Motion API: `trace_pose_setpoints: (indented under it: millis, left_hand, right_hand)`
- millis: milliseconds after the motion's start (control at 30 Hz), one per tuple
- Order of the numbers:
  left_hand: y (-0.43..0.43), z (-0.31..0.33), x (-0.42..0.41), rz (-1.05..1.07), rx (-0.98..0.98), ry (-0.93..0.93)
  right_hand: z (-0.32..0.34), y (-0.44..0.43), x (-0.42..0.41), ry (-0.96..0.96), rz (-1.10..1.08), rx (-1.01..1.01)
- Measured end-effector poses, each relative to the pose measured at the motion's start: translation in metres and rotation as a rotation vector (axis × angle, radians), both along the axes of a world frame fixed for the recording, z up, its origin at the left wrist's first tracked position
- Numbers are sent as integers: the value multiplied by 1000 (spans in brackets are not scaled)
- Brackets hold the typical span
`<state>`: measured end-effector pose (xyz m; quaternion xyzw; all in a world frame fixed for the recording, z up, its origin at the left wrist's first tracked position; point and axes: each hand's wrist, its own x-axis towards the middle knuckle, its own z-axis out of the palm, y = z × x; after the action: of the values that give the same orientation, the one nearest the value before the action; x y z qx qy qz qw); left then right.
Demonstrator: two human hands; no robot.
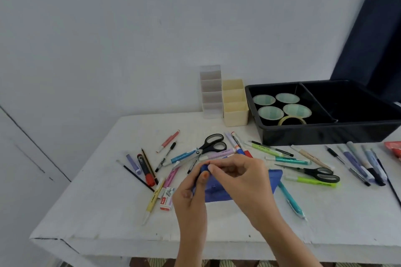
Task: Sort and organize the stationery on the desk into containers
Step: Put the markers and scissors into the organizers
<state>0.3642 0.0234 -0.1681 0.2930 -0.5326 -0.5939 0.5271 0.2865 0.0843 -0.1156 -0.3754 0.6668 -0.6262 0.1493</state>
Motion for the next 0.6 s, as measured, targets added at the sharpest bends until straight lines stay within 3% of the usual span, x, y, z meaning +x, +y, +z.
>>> trace_pose_setpoints:
  millis: [133,333,467,600]
  left_hand:
    - [-10,-9,3,67,36,-25]
    - [-29,-39,22,262,255,35]
    - [-32,-52,23,194,314,36]
    - [-22,-52,18,99,25,-124]
  right_hand:
    - [-13,-12,-13,-70,-73,68]
    - [-50,9,-68,21,-465,249]
    - [-60,19,-79,-72,-367,246]
    - [-69,21,-79,-198,-282,171]
